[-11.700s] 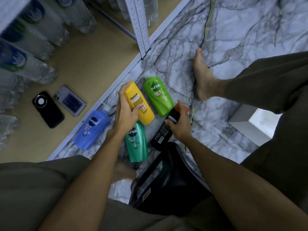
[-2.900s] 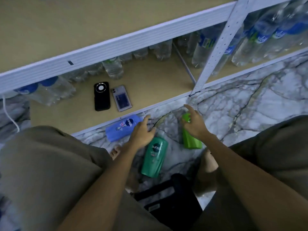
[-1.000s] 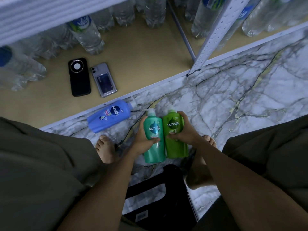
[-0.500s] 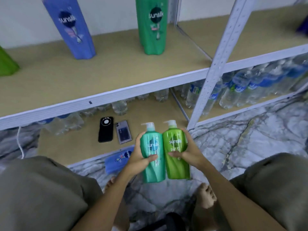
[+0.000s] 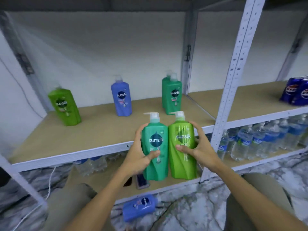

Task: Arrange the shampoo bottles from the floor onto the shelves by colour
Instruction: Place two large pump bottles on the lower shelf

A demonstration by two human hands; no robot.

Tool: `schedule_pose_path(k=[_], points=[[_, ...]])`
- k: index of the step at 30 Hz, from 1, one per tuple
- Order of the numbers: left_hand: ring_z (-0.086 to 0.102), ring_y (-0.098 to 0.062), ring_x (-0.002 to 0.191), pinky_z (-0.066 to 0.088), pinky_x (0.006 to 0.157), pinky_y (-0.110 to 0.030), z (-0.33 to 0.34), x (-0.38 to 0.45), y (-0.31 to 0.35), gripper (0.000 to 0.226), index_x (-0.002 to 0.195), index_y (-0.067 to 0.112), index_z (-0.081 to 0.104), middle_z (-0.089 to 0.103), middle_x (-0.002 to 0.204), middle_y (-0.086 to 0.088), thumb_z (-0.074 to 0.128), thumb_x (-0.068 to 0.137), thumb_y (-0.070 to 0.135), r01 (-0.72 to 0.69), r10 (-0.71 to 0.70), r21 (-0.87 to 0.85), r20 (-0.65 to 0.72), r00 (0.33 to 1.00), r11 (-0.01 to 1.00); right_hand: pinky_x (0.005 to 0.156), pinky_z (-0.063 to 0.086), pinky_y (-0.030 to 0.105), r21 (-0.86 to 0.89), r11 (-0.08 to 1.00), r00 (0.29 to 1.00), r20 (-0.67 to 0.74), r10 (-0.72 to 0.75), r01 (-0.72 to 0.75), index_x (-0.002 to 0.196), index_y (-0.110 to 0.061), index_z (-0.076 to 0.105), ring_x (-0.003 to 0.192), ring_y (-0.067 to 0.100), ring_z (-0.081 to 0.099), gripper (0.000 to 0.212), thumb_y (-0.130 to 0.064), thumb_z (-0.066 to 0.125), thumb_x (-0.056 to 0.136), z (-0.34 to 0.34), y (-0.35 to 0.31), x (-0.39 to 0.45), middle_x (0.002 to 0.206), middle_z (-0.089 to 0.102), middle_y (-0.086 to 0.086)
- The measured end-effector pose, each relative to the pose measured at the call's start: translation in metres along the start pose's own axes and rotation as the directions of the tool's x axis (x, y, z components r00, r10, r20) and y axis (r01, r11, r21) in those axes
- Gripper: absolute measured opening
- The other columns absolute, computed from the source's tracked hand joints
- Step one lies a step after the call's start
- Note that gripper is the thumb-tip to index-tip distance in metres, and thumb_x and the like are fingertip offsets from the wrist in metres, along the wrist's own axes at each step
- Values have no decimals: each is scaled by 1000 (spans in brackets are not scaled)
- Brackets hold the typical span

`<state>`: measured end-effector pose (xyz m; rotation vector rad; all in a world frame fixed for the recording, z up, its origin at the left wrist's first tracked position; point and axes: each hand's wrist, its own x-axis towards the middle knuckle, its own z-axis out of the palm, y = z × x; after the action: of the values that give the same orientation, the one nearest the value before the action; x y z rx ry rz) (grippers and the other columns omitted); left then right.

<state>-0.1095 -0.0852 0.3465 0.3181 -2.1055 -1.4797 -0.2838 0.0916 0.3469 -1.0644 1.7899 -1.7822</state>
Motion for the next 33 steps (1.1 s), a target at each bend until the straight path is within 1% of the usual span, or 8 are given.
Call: schedule_pose_path(k=[5,11,16,18,21,26,30,33], points=[[68,-7,106,54,92,-24,-36,30,44,93,145,36,29,62,125,7,77,79,-7,-99,104,54,-96,990,994,84,61,44,-5,987,986,35,-161,161,143,-39,37,106,25,72,93,-11,90,72,15,-42,46,123,68,5],[68,-14,108,57,91,-31,-59,64,48,91,141,45,31,61,127,3,75,81,-8,-148,158,69,-159,975,987,82,62,45,17,962,962,-32,-270,271,146,-42,38,108,23,71,95,-9,89,73,39,-46,96,129,65,4],[68,-12,108,60,87,-37,-64,80,24,89,140,43,34,61,117,25,72,81,-12,-123,128,38,-222,967,992,88,59,52,11,963,961,-70,-269,270,146,-44,39,109,24,70,98,-12,92,70,58,-19,122,127,66,0],[68,-11,108,60,87,-35,-67,86,12,88,141,39,34,60,116,26,72,81,-13,-116,122,37,-233,965,993,87,60,47,-9,962,959,-78,-274,274,145,-44,40,105,21,71,96,-13,92,70,66,-12,130,126,67,-7],[69,-16,108,60,86,-34,-74,97,-2,89,140,40,34,60,123,13,71,81,-15,-105,105,16,-284,953,994,76,61,30,-33,955,951,-88,-297,295,142,-46,42,91,23,74,92,-12,91,71,78,-9,142,118,70,-12],[68,-18,106,57,92,-36,-85,111,-21,91,134,48,33,58,125,-3,70,80,-16,-114,126,53,-359,925,992,73,57,17,-55,946,942,-90,-323,319,141,-45,43,103,6,69,92,-8,90,71,94,-1,161,125,67,-8],[63,-16,116,53,99,-46,-93,121,-37,91,137,48,31,54,131,9,74,80,-9,-94,133,121,-376,917,988,93,59,37,-138,938,939,-91,-331,317,143,-49,38,112,8,67,96,-18,92,70,100,8,176,129,65,-11],[56,-8,123,50,104,-39,-99,126,-42,94,140,49,26,48,140,14,78,80,-2,-99,182,231,-374,909,968,98,56,43,-188,928,936,-87,-342,322,143,-53,34,115,9,65,97,-25,92,70,104,12,186,133,62,-11]])
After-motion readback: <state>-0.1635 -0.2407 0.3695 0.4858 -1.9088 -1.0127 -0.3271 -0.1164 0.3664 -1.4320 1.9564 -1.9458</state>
